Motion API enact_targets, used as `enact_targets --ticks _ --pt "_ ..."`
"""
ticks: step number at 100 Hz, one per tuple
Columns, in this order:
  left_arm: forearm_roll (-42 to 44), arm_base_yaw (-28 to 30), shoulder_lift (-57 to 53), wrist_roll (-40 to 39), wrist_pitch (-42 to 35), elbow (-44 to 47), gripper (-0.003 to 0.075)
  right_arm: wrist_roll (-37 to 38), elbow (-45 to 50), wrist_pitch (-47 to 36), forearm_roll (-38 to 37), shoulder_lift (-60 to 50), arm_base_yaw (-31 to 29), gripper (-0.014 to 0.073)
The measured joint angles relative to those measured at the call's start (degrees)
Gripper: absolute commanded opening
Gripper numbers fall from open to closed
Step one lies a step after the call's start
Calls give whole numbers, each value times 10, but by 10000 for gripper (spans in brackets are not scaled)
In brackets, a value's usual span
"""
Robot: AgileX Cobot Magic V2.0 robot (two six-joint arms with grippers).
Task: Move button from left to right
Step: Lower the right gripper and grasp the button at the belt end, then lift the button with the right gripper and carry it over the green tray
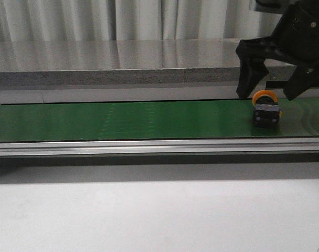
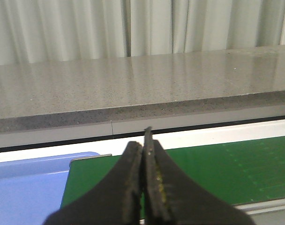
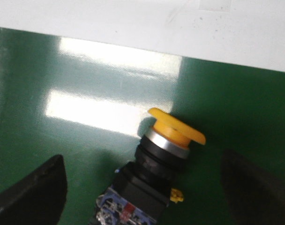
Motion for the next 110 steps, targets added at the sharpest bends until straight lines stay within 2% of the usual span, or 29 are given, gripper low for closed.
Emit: enact_targets --ticks 13,20,39,46,79,97,110 --pt "0 0 0 0 0 0 -20 0 0 0 -11 16 0 612" --pt "0 0 0 0 0 0 -20 0 0 2 -14 23 0 560" --pt "0 0 0 0 0 0 -20 0 -1 22 -21 30 0 330" --pt "0 0 0 0 0 0 -20 0 -3 31 -22 30 0 272" --pt "0 0 0 0 0 0 -20 2 -50 98 -37 6 0 255" --pt "0 0 0 0 0 0 -20 2 -107 137 -92 -24 -10 255" --pt "0 0 0 0 0 0 -20 2 -136 162 -144 -26 -43 255"
